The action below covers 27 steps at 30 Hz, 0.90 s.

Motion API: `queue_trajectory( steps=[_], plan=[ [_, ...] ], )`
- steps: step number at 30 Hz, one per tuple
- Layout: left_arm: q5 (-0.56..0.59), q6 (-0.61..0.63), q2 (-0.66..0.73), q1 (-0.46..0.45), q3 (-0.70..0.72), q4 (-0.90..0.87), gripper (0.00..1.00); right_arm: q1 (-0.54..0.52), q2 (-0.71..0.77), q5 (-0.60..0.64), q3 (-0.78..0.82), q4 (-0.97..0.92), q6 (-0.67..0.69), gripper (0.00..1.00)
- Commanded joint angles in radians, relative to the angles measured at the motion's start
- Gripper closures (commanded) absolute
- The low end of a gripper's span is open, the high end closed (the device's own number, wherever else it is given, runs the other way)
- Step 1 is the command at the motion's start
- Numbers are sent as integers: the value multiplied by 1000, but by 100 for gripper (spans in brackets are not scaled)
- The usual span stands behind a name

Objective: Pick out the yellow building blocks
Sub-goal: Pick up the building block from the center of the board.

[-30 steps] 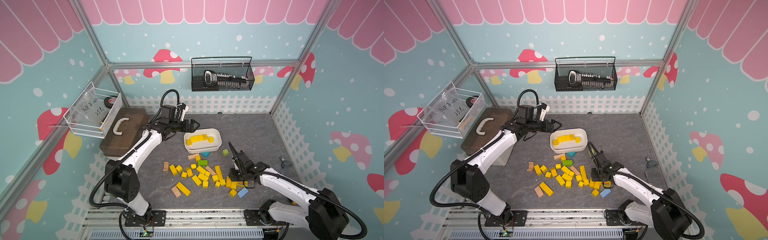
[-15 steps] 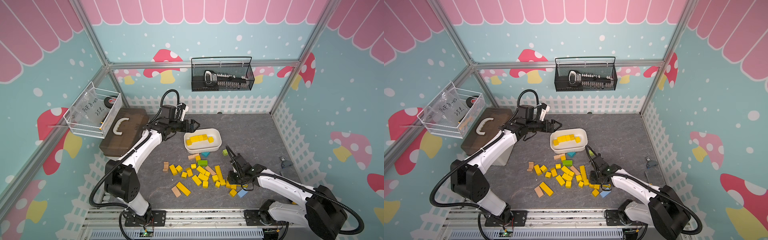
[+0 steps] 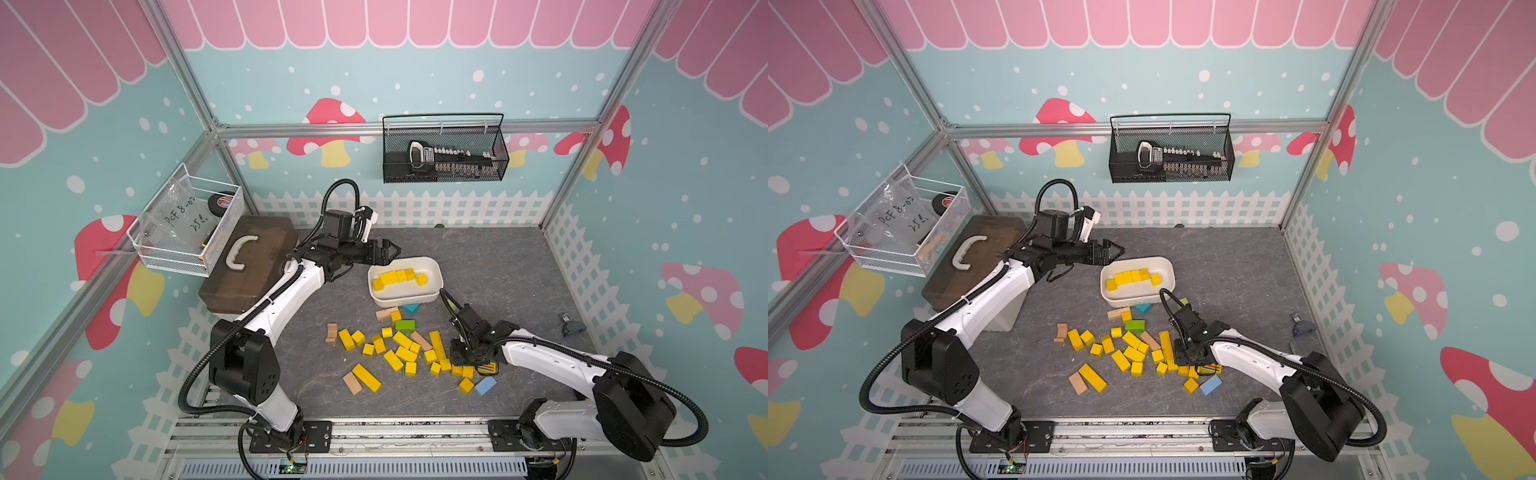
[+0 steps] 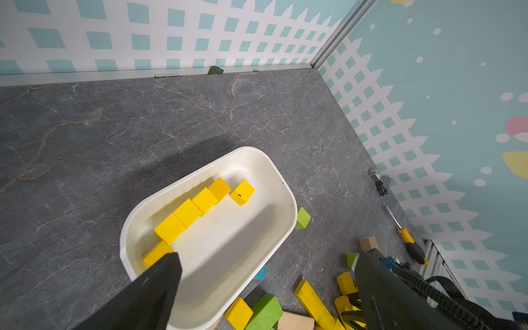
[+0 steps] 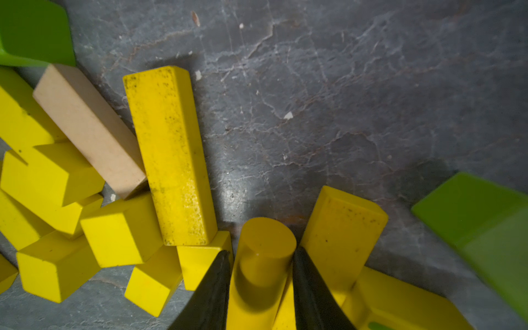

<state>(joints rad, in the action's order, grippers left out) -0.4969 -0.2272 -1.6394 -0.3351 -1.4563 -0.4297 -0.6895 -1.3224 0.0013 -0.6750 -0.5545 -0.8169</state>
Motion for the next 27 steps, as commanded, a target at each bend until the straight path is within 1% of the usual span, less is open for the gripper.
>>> queue_trajectory(
  steps=[1, 12, 15, 19, 22, 27],
  plan=[
    [9, 21, -6, -4, -23, -18, 0, -10, -32, 22, -24, -48, -13, 63],
    [17, 26, -11, -9, -22, -21, 0, -20, -79, 34, -55, -63, 1, 65],
    [18, 26, -11, -9, -24, -20, 0, -22, -74, 41, -53, -63, -2, 67],
    [19, 28, -10, -10, -24, -21, 0, -22, -55, 45, -39, -51, -8, 74],
    [18, 28, -10, -10, -24, -21, 0, -22, -52, 46, -38, -50, -8, 77],
    [18, 28, -11, -10, -24, -22, 0, -23, -41, 55, -38, -44, -11, 79]
  ],
)
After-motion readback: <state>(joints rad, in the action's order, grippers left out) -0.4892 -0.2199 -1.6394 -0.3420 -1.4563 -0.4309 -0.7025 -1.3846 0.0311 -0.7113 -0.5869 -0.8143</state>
